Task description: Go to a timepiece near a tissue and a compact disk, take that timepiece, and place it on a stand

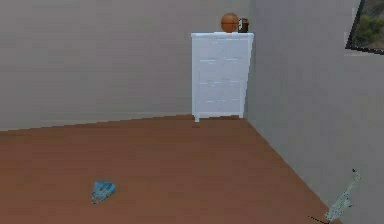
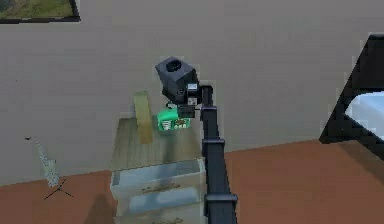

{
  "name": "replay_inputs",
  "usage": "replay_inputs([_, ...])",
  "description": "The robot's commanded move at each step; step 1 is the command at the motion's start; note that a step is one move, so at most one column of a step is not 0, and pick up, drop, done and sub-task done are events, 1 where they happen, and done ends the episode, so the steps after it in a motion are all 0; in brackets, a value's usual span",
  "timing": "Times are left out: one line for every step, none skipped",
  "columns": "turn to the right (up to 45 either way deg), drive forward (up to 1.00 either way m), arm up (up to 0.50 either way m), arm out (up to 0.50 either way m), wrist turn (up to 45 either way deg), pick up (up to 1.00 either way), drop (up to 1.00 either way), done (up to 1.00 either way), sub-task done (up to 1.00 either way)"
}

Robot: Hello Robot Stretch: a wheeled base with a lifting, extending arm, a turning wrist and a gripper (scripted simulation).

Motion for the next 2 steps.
replay_inputs([0.0,0.00,0.00,0.00,-9.0,0.00,0.00,0.00,0.00])
replay_inputs([0.0,0.00,-0.14,0.00,0.0,0.00,0.00,0.00,0.00])
